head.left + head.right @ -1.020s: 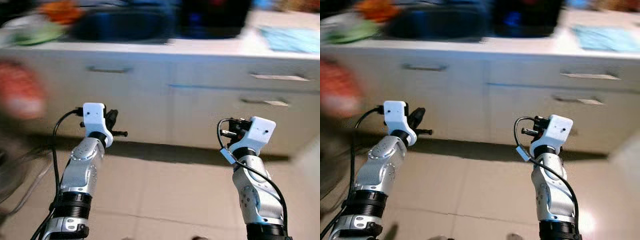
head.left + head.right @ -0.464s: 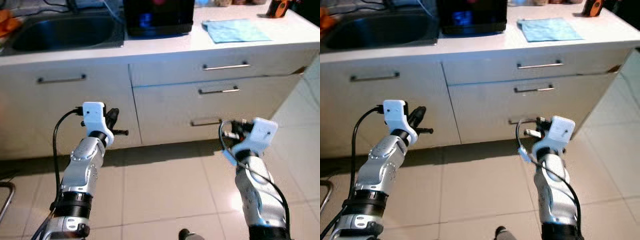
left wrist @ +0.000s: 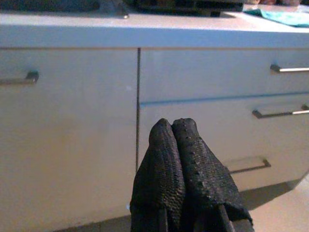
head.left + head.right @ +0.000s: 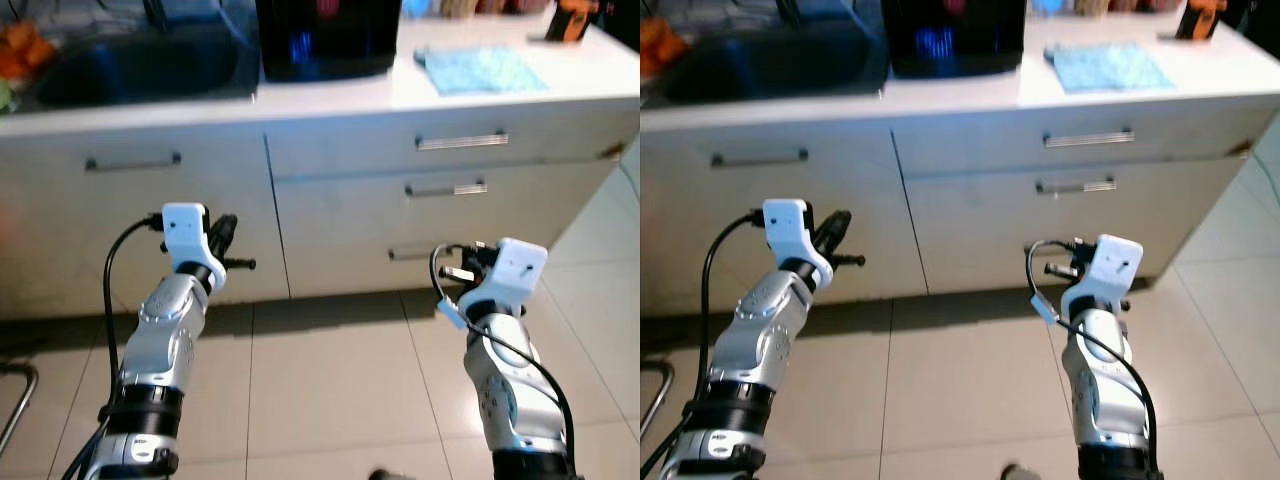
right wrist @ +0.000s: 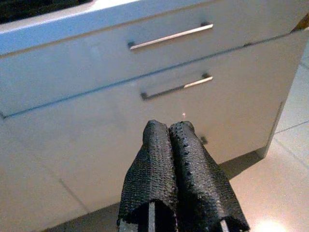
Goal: Kitchen organization
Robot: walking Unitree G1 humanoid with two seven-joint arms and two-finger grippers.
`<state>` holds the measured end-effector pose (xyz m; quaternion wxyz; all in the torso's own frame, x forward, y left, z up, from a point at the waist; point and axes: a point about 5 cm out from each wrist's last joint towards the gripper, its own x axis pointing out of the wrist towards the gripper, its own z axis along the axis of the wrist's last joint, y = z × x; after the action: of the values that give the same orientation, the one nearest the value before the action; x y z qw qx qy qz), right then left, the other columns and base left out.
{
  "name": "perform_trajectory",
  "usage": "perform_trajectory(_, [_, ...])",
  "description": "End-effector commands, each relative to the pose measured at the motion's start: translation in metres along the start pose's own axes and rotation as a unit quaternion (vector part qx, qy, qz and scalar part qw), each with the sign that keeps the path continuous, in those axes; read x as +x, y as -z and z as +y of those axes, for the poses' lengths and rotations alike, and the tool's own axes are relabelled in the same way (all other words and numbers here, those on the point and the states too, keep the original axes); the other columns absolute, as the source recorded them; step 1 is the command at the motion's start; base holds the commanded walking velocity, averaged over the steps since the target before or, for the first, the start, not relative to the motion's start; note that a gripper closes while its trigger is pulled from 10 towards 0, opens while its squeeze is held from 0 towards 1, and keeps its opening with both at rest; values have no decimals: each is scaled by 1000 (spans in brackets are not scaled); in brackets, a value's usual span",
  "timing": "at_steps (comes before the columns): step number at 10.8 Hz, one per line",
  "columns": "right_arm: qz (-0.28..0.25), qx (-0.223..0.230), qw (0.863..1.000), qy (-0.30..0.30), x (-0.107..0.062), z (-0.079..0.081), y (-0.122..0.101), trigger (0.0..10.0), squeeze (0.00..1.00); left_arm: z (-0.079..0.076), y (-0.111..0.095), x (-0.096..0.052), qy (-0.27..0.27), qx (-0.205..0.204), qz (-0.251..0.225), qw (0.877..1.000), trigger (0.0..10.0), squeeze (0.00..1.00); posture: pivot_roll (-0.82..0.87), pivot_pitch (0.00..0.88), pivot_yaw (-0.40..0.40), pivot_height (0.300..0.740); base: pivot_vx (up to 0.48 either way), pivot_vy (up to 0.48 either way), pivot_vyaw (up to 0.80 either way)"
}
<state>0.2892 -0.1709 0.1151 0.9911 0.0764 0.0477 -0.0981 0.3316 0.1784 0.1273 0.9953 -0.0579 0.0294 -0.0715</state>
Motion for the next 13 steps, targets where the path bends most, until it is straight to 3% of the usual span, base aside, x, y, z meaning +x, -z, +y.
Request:
perform_trajectory(1, [11, -3, 1000, -3, 1, 2, 0, 10000, 0, 1, -4, 0, 0, 3, -8, 1000, 10000, 0, 27, 58, 64, 740, 465, 0, 0])
perform_trajectory(4, [5, 10, 1000, -8, 3, -1, -6, 10000, 0, 2, -5, 0, -3, 1, -10, 1000, 10000, 0, 24, 59, 63, 740, 471, 0, 0])
perform_trajectory(5, [-11, -20, 1000, -9, 3, -1, -8, 10000, 0, 1, -4, 0, -3, 1, -11, 1000, 10000, 0, 23, 58, 62, 740, 472, 0, 0])
perform_trajectory(6, [-11, -5, 1000, -21, 3, 2, -7, 10000, 0, 1, -4, 0, -3, 1, -10, 1000, 10000, 0, 22, 58, 61, 740, 472, 0, 0])
perform_trajectory(8, [-5, -33, 999, -11, 2, -2, 5, 10000, 0, 0, 6, -3, -2, 3, 3, 1000, 10000, 0, 22, 56, 62, 740, 472, 0, 0])
perform_trajectory(11, [5, -26, 1000, -12, -1, -4, 12, 10000, 0, 1, 10, -4, -4, 2, 10, 1000, 10000, 0, 22, 51, 63, 740, 472, 0, 0])
perform_trajectory(13, [9, -29, 999, -16, 2, 0, 11, 10000, 0, 1, 9, -3, -10, -3, 8, 1000, 10000, 0, 23, 45, 60, 740, 0, 0, 0])
